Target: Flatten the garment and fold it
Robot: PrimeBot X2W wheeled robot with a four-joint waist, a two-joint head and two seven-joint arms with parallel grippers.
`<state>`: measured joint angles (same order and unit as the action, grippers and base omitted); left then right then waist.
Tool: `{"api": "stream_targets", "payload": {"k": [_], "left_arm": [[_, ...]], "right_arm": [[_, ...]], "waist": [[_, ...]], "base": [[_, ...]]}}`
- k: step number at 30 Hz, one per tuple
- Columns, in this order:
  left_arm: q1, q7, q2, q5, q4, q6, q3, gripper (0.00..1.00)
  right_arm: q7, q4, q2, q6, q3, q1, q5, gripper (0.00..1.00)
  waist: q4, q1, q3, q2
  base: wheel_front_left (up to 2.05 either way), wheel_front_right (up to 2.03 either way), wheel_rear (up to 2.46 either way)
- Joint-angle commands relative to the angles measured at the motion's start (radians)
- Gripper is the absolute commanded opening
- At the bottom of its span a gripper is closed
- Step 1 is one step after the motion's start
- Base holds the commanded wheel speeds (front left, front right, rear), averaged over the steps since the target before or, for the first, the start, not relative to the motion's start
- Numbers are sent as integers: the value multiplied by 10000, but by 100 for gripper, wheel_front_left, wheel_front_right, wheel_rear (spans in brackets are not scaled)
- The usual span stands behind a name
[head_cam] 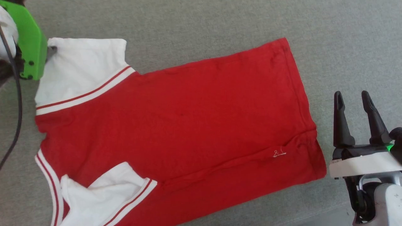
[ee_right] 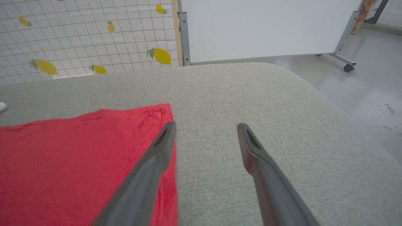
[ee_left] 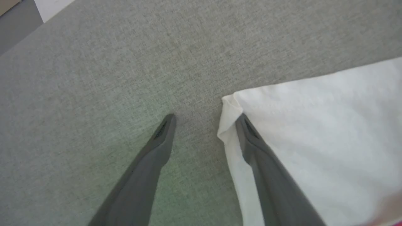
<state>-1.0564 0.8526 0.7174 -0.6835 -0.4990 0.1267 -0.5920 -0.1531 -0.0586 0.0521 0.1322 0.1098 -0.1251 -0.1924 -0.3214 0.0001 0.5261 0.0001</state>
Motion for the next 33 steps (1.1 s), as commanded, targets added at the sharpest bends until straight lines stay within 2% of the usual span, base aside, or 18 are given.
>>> {"api": "stream_targets", "payload": {"k": [1, 2, 3, 4, 5, 8, 13, 16, 20, 24, 29, 33], "left_arm": [[96, 163, -39, -198, 12, 36, -324, 100], [167, 303, -40, -411, 103, 37, -530, 100], [198, 381, -14, -598, 248, 37, -742, 67], [216, 374, -5, -770, 374, 38, -888, 3], [236, 328, 3, -1003, 438, 38, -968, 0], [218, -137, 5, -1192, 547, 38, -1203, 0], [82, -1487, -207, -1075, 261, 39, -1459, 0], [-2, -2396, -428, -897, 221, 39, -1685, 0], [-31, -3533, -712, -784, 494, 39, -2204, 0], [43, -4563, -752, -788, 899, 39, -2547, 0], [315, -5663, -704, -685, 1584, 30, -2625, 0], [706, -6222, -738, -590, 2361, -191, -2613, 0]], "right_arm": [[-43, 87, -17, -15, 5, -167, -74, 100], [-38, 128, -17, -15, 38, -170, -58, 100], [-29, 170, -17, -15, 87, -175, -36, 100], [-17, 206, -17, -15, 136, -179, -5, 100], [-8, 249, -17, -15, 186, -188, 32, 100], [95, 346, -18, -15, 283, -217, 176, 100], [666, 187, -10, -15, 344, -320, 525, 100], [1444, -52, 403, -15, 144, -381, 590, 100], [3204, -341, 1698, -15, -397, -629, 115, 100], [5462, -327, 3094, -15, -1063, -1275, -916, 100], [7804, 304, 4505, -15, -1838, -2508, -2019, 100], [8950, 1053, 5395, -15, -2592, -3538, -2430, 100]], "waist": [[-147, -1, 204, -1], [-121, -1, 212, -1], [-84, -1, 226, -1], [-41, -1, 228, -1], [7, -1, 214, -1], [177, -1, 100, -1], [615, -1, -406, -1], [964, -1, -769, -1], [1605, -1, -1197, -1], [2157, -1, -1405, -1], [2840, -1, -1414, -1], [3351, -1, -1238, -1]], "base": [[0, 0, 0], [0, 0, 0], [0, 0, 0], [0, 0, 0], [0, 0, 0], [0, 0, 0], [0, 0, 0], [0, 0, 0], [0, 0, 0], [0, 0, 0], [0, 0, 0], [0, 0, 0]]}}
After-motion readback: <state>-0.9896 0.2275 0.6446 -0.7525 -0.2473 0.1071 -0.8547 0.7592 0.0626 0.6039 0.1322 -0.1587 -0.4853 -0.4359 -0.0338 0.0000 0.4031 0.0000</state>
